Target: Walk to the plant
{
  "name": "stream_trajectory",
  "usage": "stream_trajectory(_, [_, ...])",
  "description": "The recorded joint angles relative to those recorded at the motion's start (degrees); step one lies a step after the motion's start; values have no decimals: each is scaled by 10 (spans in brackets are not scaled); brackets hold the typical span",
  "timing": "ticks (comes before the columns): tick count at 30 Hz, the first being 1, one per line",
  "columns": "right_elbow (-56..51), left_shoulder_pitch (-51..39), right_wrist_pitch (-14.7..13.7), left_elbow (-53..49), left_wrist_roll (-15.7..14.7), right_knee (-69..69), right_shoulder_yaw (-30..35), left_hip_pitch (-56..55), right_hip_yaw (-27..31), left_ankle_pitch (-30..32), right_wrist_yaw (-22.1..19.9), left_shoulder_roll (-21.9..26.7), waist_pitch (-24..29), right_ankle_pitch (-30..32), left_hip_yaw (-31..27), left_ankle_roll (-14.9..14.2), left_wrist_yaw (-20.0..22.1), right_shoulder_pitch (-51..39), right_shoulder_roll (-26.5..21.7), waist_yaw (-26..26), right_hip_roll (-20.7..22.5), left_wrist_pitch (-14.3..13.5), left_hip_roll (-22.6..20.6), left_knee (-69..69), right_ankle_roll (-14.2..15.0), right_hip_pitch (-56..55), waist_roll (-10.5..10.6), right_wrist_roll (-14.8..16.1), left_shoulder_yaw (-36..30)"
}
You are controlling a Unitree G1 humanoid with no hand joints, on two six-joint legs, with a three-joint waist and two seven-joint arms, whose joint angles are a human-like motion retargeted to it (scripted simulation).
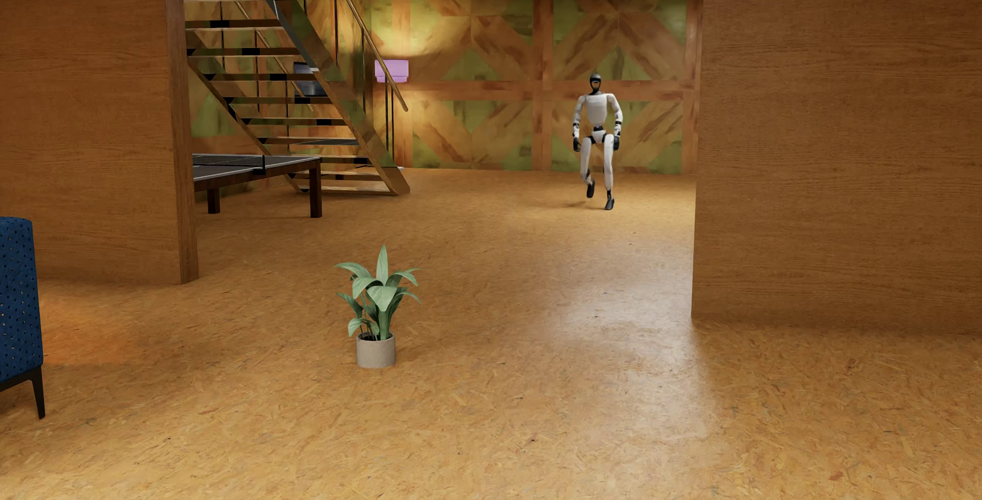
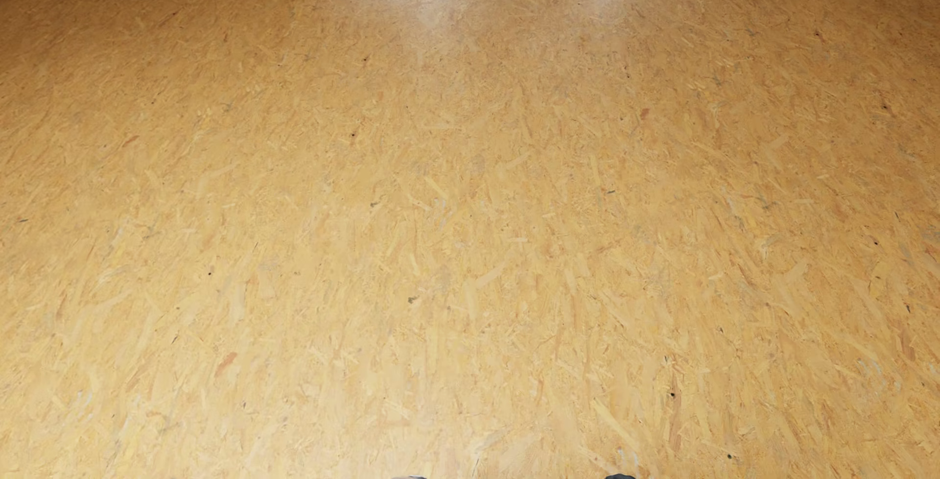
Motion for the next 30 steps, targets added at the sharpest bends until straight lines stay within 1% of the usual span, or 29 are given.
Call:
stream_trajectory(1, [34, -21, 0, -3, 0, 90, 25, 35, 0, -29, 0, 5, 5, -59, 0, 0, 0, 4, 2, -21, -4, 0, -10, -6, 0, -49, -3, 0, 13])
stream_trajectory(2, [57, -39, 0, -7, 0, 146, 39, 72, 0, -60, 0, 12, 8, -127, 0, 0, 0, 14, 3, -45, 0, 0, -13, -14, 0, -92, 1, 0, 25])
stream_trajectory(3, [75, -57, 0, -8, 0, 167, 39, 111, 0, -100, 0, 16, 8, -160, 0, 0, 0, 29, 3, -69, 7, 0, -13, -27, 0, -136, 6, 0, 40])
stream_trajectory(4, [89, -73, 0, -13, 0, 155, 34, 156, 0, -143, 0, 21, 9, -162, 0, 0, 0, 46, 2, -96, 12, 0, -13, -43, 0, -169, 10, 0, 55])
stream_trajectory(5, [93, -86, 0, -23, 0, 116, 23, 194, 0, -185, 0, 27, 9, -150, 0, 0, 0, 63, -1, -121, 19, 0, -8, -54, 0, -198, 16, 0, 70])
stream_trajectory(7, [84, -111, 0, -55, 0, -25, 12, 259, 0, -260, 0, 43, 7, -109, 0, 0, 0, 93, -8, -161, 24, 0, 4, -61, 0, -240, 24, 0, 94])
stream_trajectory(8, [81, -123, 0, -72, 0, -119, 13, 278, 0, -285, 0, 50, 4, -86, 0, 0, 0, 101, -10, -172, 24, 0, 6, -63, 0, -255, 25, 0, 105])
stream_trajectory(9, [83, -134, 0, -86, 0, -227, 21, 295, 0, -304, 0, 53, -2, -69, 0, 0, 0, 105, -10, -176, 28, 0, 7, -64, 0, -260, 25, 0, 116])
stream_trajectory(10, [88, -143, 0, -95, 0, -295, 31, 312, 0, -322, 0, 53, -7, -62, 0, 0, 0, 106, -7, -175, 30, 0, 5, -64, 0, -259, 24, 0, 123])
stream_trajectory(11, [96, -151, 0, -98, 0, -532, 42, 327, 0, -333, 0, 50, -14, -22, 0, 0, 0, 103, -4, -173, 28, 0, 6, -62, 0, -249, 23, 0, 125])
stream_trajectory(12, [103, -155, 0, -97, 0, -605, 55, 339, 0, -328, 0, 43, -16, -4, 0, 0, 0, 98, -2, -178, 20, 0, 14, -64, 0, -238, 24, 0, 122])
stream_trajectory(13, [112, -152, 0, -94, 0, -415, 65, 350, 0, -308, 0, 34, -14, -35, 0, 0, 0, 89, 2, -179, 19, 0, 20, -66, 0, -261, 25, 0, 117])
stream_trajectory(14, [120, -138, 0, -89, 0, -370, 76, 361, 0, -278, 0, 24, -14, -69, 0, 0, 0, 77, 6, -180, 27, 0, 29, -59, 0, -284, 26, 0, 110])
stream_trajectory(15, [118, -116, 0, -81, 0, -336, 71, 367, 0, -228, 0, 15, -19, -51, 0, 0, 0, 71, 10, -187, 26, 0, 44, -46, 0, -285, 30, 0, 97])
stream_trajectory(16, [114, -88, 0, -63, 0, -287, 59, 362, 0, -147, 0, 5, -19, -40, 0, 0, 0, 66, 15, -184, 27, 0, 56, -8, 0, -285, 35, 0, 76])
stream_trajectory(17, [108, -61, 0, -40, 0, -258, 48, 330, 0, -57, 0, -3, -18, -57, 0, 0, 0, 57, 16, -171, 39, 0, 65, 71, 0, -272, 39, 0, 49])
stream_trajectory(18, [102, -44, 0, -12, 0, -247, 27, 267, 0, 19, 0, -8, -19, -84, 0, 0, 0, 45, 17, -159, 48, 0, 80, 187, 0, -243, 47, 0, 12])
stream_trajectory(19, [55, -14, 0, -24, 0, -272, 32, 219, 0, 76, 0, -2, 0, -100, 0, 0, 0, 41, 5, -142, 74, 0, 87, 299, 0, -180, 54, 0, -16])
stream_trajectory(20, [33, 1, 0, -19, 0, -287, 15, 162, 0, 76, 0, -3, 4, -111, 0, 0, 0, 28, -4, -115, 87, 0, 85, 403, 0, -143, 57, 0, -36])
stream_trajectory(21, [19, 20, 0, -21, 0, -305, -3, 113, 0, 43, 0, -3, 7, -118, 0, 0, 0, 13, -11, -81, 91, 0, 75, 464, 0, -106, 52, 0, -43])
stream_trajectory(22, [10, 39, 0, -28, 0, -325, -14, 70, 0, 15, 0, 0, 10, -122, 0, 0, 0, -3, -20, -45, 91, 0, 67, 483, 0, -62, 48, 0, -43])
stream_trajectory(23, [3, 61, 0, -39, 0, -340, -27, 34, 0, -6, 0, 5, 14, -126, 0, 0, 0, -20, -27, -10, 90, 0, 61, 468, 0, -22, 43, 0, -41])
stream_trajectory(24, [-2, 81, 0, -49, 0, -351, -38, 3, 0, -12, 0, 10, 17, -132, 0, 0, 0, -39, -34, 20, 88, 0, 57, 421, 0, 14, 40, 0, -35])
stream_trajectory(25, [-10, 99, 0, -56, 0, -358, -49, -22, 0, 9, 0, 13, 18, -143, 0, 0, 0, -58, -41, 42, 88, 0, 54, 344, 0, 45, 39, 0, -31])
stream_trajectory(27, [-22, 119, 0, -47, 0, -367, -73, -37, 0, 84, 0, 7, 17, -180, 0, 0, 0, -94, -50, 59, 90, 0, 46, 130, 0, 98, 38, 0, -33])
stream_trajectory(28, [-29, 119, 0, -31, 0, -373, -83, -29, 0, 57, 0, 1, 13, -198, 0, 0, 0, -108, -51, 57, 95, 0, 41, 14, 0, 125, 40, 0, -41])
stream_trajectory(29, [-42, 118, 0, -16, 0, -379, -98, -19, 0, -73, 0, -5, 2, -213, 0, 0, 0, -112, -49, 58, 99, 0, 37, -31, 0, 149, 41, 0, -40])
stream_trajectory(30, [-59, 116, 0, -11, 0, -381, -111, 2, 0, -125, 0, -9, -4, -221, 0, 0, 0, -110, -45, 60, 101, 0, 35, -169, 0, 171, 42, 0, -46])
